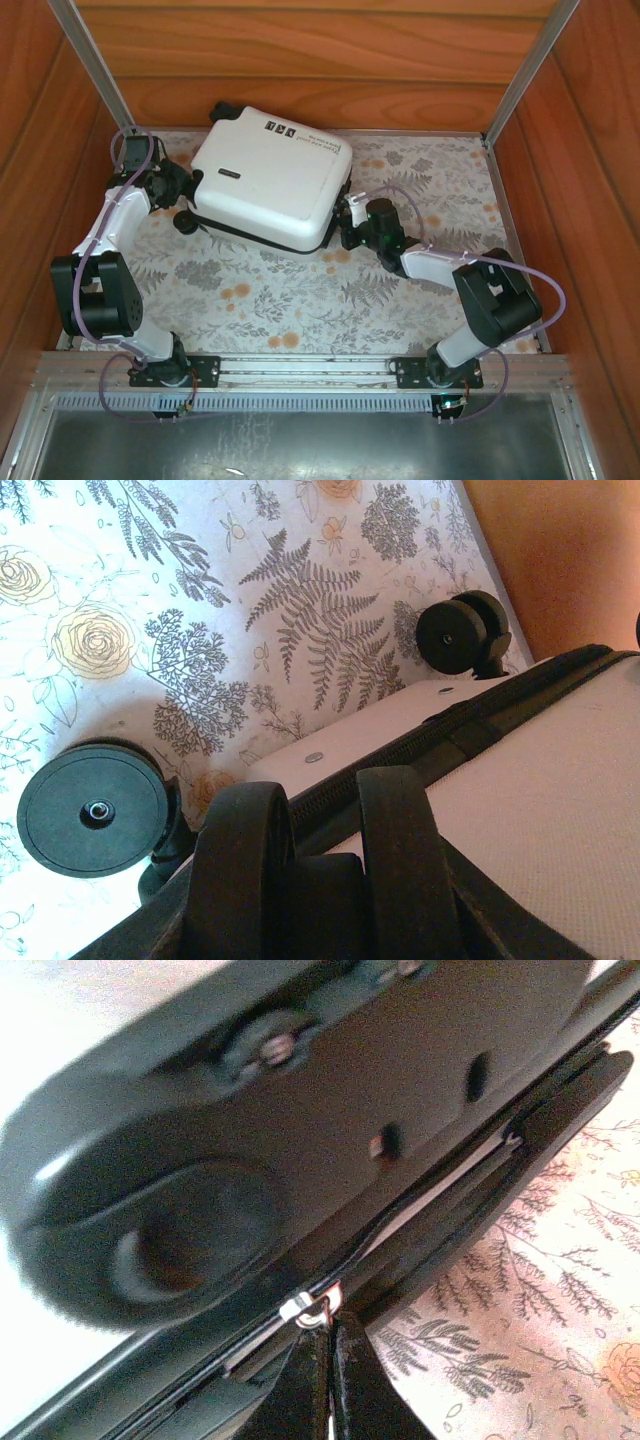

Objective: Pack the luggage

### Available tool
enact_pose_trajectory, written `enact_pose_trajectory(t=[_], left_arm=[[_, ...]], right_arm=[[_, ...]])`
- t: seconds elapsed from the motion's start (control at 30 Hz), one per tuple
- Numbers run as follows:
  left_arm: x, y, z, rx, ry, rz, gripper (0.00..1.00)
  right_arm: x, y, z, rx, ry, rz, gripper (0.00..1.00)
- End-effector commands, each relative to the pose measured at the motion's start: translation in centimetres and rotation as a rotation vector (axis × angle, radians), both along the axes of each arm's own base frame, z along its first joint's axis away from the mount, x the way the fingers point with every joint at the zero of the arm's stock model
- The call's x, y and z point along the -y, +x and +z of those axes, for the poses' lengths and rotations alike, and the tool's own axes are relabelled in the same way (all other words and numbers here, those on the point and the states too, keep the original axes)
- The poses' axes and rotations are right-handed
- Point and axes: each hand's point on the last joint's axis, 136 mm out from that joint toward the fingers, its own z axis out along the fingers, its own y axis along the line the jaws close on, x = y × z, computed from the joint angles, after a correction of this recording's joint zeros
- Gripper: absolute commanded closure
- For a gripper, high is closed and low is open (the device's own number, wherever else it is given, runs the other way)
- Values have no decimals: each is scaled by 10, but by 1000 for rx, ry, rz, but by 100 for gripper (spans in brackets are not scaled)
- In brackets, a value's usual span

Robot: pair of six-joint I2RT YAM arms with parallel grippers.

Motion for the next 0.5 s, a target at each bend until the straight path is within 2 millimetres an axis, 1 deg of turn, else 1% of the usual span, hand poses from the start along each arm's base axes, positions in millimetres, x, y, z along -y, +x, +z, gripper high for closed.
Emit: enact_pose_trajectory(t=[0.0,0.2,0.27,0.3,0.33,0.47], left_arm=[[-21,-29,-56,-208,199,-119,100],[-21,-29,-56,-208,201,-121,100],[-20,-29,-57,-209,198,-123,100],[-20,-29,-56,-209,199,-122,100],[-21,-29,-57,-210,200,-122,100],[-21,-29,-56,-209,202,-124,100]], right_arm=[[63,37,-10,9,-96,-254,100],[71,53,-11,10,-86,-275,100],[72,59,-7,17,-73,-276,100],[73,61,-14,3,-80,-277,100],[74,64,-17,-2,-82,-278,100],[78,75,-16,5,-81,-286,100]])
